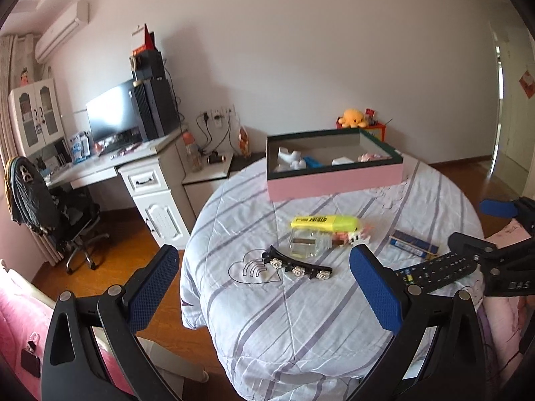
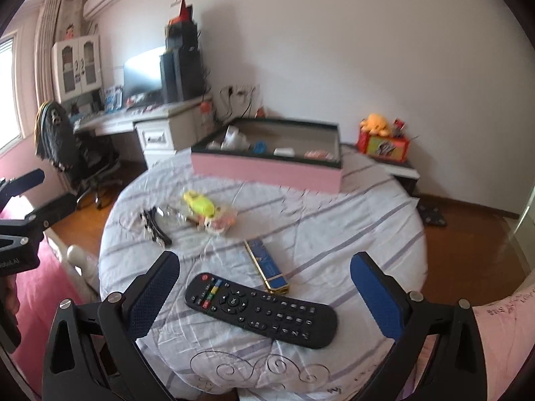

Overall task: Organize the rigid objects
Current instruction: 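Grasp the blue-and-gold rectangular box with the right gripper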

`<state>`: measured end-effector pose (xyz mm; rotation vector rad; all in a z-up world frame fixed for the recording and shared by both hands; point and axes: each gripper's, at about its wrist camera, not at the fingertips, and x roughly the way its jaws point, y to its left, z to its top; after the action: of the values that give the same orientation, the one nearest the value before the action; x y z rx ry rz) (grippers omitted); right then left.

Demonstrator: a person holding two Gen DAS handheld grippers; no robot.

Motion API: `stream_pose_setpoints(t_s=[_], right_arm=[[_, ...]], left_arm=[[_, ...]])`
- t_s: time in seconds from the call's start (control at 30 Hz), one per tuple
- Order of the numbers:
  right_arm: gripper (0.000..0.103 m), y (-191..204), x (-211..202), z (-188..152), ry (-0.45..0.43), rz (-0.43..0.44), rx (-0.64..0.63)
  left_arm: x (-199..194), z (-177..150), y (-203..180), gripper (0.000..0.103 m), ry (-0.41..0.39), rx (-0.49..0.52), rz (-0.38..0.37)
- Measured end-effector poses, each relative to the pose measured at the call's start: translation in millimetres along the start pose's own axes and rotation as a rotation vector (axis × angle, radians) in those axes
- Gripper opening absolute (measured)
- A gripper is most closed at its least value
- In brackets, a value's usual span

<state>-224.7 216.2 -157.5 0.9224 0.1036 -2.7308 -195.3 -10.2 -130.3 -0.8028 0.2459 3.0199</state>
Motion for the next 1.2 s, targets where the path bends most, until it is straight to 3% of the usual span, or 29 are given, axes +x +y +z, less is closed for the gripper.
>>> stream_pose_setpoints(t_s=[0.13, 0.27, 0.43, 0.5, 0.63, 0.7, 0.97, 1.2], right_arm=[[0.084, -1.2, 28.1, 0.7, 0.062, 0.013, -0.011], [0.065, -3.7, 57.4, 2.6, 0.135, 0.022, -0.041], [0.055, -7.3, 89.8, 4.4, 0.214, 0.058, -0.068], [0.038, -8.5, 98.1, 4.2, 0.228, 0.069, -0.068], [0.034, -9.7, 110.7, -0.8, 0.263, 0.109, -0.079], [0.022, -10.9, 110.0, 0.2, 0.253, 0.116, -0.08], [0.021, -37.1, 116.4, 11.6, 0.22, 0.086, -0.027], [0.021, -46.6, 126.2, 15.2, 0.219, 0.122, -0.005]], left_arm=[[20.7, -1.2, -1.8, 0.103, 0.037, 0.004, -0.02], [39.6, -3.0, -5.3, 0.103, 0.075, 0.012, -0.026], [59.5, -2.8, -7.1, 0.103, 0.113, 0.005, -0.045], [66.6, -1.1, -9.0, 0.103, 0.123, 0.007, -0.043], [78.0, 3.7, -16.3, 0.103, 0.135, 0.008, -0.064], [83.3, 6.3, -21.2, 0.103, 0.14, 0.008, -0.08], [116.3, 21.4, -48.2, 0.103, 0.18, 0.005, -0.107], [150.8, 27.5, -67.5, 0.103, 0.233, 0.0, -0.109]])
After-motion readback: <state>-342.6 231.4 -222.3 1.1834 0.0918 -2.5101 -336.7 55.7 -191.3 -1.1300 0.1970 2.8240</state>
